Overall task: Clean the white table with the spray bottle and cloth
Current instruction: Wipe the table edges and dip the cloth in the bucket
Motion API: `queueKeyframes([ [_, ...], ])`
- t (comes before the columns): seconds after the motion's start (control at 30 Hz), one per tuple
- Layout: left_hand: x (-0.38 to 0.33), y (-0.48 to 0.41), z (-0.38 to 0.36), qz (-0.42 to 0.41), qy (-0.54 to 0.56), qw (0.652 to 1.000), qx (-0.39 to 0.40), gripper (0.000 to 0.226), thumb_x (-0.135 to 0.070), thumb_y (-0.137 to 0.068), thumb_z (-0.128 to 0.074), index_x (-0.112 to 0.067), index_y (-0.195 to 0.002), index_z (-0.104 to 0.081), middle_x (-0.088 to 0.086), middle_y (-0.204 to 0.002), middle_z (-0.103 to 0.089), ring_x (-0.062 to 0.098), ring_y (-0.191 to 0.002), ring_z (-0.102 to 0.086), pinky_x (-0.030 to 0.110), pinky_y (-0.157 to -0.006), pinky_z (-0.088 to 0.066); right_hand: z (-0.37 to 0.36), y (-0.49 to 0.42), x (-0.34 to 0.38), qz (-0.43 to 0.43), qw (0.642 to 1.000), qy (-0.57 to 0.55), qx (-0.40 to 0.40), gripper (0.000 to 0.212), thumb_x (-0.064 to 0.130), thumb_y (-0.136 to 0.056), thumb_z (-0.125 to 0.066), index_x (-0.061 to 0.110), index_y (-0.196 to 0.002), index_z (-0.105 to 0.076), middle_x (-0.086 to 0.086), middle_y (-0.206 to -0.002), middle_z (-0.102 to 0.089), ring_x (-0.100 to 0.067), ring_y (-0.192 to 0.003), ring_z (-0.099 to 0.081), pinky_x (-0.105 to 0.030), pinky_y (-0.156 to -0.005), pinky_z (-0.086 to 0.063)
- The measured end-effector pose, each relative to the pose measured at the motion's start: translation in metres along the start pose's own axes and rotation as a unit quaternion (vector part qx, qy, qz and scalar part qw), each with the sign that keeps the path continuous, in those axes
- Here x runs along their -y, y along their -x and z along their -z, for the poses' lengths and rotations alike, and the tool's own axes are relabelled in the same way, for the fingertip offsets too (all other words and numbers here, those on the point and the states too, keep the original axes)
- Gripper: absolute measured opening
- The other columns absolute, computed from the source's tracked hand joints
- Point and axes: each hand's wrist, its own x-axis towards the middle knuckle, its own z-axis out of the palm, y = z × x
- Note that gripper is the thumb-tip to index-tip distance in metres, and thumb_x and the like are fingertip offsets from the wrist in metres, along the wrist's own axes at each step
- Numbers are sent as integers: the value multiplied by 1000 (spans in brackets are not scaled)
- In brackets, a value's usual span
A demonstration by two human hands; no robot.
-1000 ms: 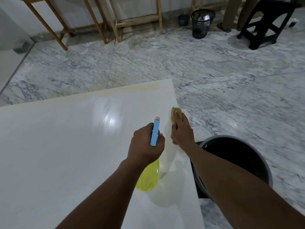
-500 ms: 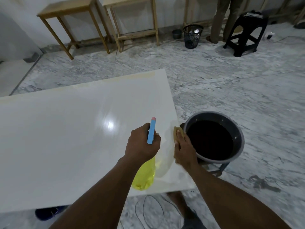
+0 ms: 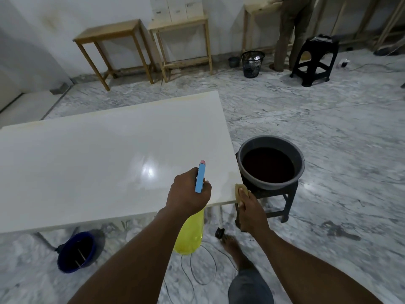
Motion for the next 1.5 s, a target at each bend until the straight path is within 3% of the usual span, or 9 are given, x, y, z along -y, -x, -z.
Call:
queueKeyframes([
  [0.1,-2,20,13,11,1,1000,1,16,-19,-96,-63,-6,-88,-61,13,-77,-68,28,-64,-60,39,-64,-53,12,27,-1,-26,996,-87,15,45,15,-103,-37,22,-147,-46,-11,-149,-48,-33,-133,-49,-43,-105,-45],
  [0.23,-4,32,33,25,0,1000,14,15,-19,-95,-64,-6,-89,-62,5,-72,-63,21,-63,-56,39,-66,-53,47,40,23,-156,970,-167,81,34,20,-103,-39,31,-131,-56,-10,-88,-66,-17,-60,-61,-20,-48,-47],
  [0.3,-5,34,42,33,4,999,17,14,-19,-95,-64,-7,-87,-62,8,-75,-67,20,-64,-57,40,-67,-55,67,39,43,-219,943,-217,123,26,37,-103,-44,18,-99,-62,-4,-63,-54,-14,-45,-51,-21,-45,-41],
  [0.4,-6,31,53,36,11,999,19,14,-18,-94,-64,-8,-85,-61,12,-79,-70,21,-64,-58,44,-70,-57,87,27,65,-299,873,-339,182,33,36,-96,-58,9,-78,-58,-8,-57,-52,-23,-53,-52,-30,-59,-45],
  [0.5,-12,23,59,38,14,999,22,14,-18,-94,-65,-7,-86,-63,13,-80,-71,27,-68,-65,46,-74,-58,107,10,89,-310,803,-459,220,36,41,-87,-66,5,-89,-70,-15,-76,-67,-30,-70,-64,-35,-70,-54],
  [0.6,-21,14,59,43,20,999,21,13,-19,-94,-66,-8,-87,-63,13,-81,-71,35,-74,-73,52,-75,-62,126,-4,114,-289,766,-522,238,59,53,-85,-64,-1,-109,-74,-24,-111,-71,-39,-103,-63,-48,-104,-47],
  [0.7,-35,3,56,55,22,998,20,11,-20,-94,-67,-11,-89,-63,13,-87,-73,36,-76,-75,54,-76,-63,144,-16,127,-261,748,-547,269,69,59,-85,-61,-2,-116,-71,-24,-117,-68,-39,-104,-64,-46,-104,-45],
  [1.1,-142,-59,4,90,52,993,-49,13,-19,-94,-69,-6,-95,-65,14,-92,-74,36,-76,-76,53,-77,-65,257,-82,88,-219,780,-494,316,51,43,-86,-63,1,-114,-72,-18,-97,-71,-32,-79,-66,-39,-79,-53],
  [1.5,-200,-135,-42,105,32,994,-31,13,-23,-92,-67,-10,-92,-65,10,-87,-73,34,-77,-76,54,-79,-64,357,-182,60,-193,814,-466,289,54,42,-79,-65,0,-114,-69,-21,-99,-71,-35,-85,-66,-41,-80,-54],
])
